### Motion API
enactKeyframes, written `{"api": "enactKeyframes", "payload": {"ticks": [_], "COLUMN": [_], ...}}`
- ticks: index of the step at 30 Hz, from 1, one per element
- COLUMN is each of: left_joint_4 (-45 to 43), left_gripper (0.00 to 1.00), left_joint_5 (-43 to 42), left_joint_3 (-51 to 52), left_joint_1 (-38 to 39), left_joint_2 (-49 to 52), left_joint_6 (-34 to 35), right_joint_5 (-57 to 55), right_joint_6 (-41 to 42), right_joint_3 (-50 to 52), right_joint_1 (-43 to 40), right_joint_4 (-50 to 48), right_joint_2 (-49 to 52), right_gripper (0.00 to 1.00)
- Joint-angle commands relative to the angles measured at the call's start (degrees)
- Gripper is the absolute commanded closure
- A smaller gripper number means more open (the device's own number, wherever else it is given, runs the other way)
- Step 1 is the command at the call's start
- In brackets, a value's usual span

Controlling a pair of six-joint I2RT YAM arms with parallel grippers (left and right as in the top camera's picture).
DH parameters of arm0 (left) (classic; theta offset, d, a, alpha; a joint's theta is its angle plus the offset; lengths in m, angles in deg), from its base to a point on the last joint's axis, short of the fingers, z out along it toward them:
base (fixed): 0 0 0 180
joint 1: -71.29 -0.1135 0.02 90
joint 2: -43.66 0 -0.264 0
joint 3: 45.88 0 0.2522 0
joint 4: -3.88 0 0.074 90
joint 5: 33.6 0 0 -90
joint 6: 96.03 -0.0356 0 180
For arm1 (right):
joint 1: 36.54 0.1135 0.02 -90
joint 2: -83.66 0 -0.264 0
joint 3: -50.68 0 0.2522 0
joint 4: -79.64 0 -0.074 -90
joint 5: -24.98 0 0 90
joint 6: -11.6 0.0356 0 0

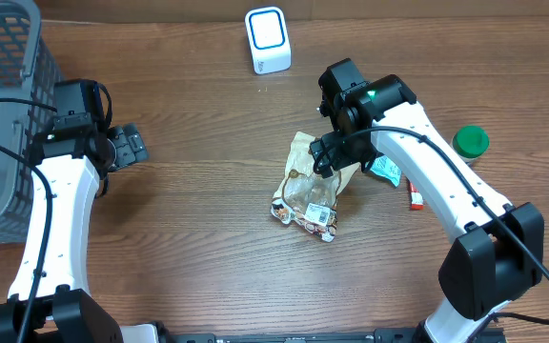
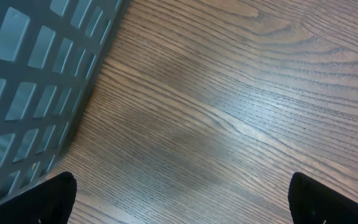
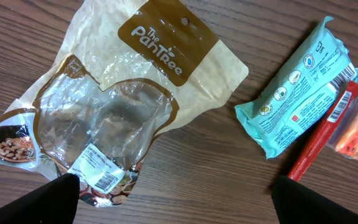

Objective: Scan the item barcode
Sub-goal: 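Lower the Pantree bag and release it beside the wipe pack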

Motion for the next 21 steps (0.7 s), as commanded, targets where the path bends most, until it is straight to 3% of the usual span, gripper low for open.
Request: {"api": "enactKeyframes", "payload": {"ticks": [1, 21], "left_joint_4": [-0.13, -0.11], "left_gripper": [0.0, 0.0], "left_joint_5": [-0.04, -0.04], "left_joint_3": [-0.94, -0.94], "left_joint_1": [0.02, 0.02], "left_joint_2": [0.2, 0.2], "left_joint_6": [-0.9, -0.87], "right_joint_5": [-0.57, -0.57], "right_joint_6": [0.26, 0.26], "right_joint_3": [0.52, 0.55], "right_joint_1": [-0.22, -0.28], "right_joint_4": [-0.2, -0.55], "right_joint_2": [-0.04, 0.5], "right_gripper": [0.0, 0.0]}}
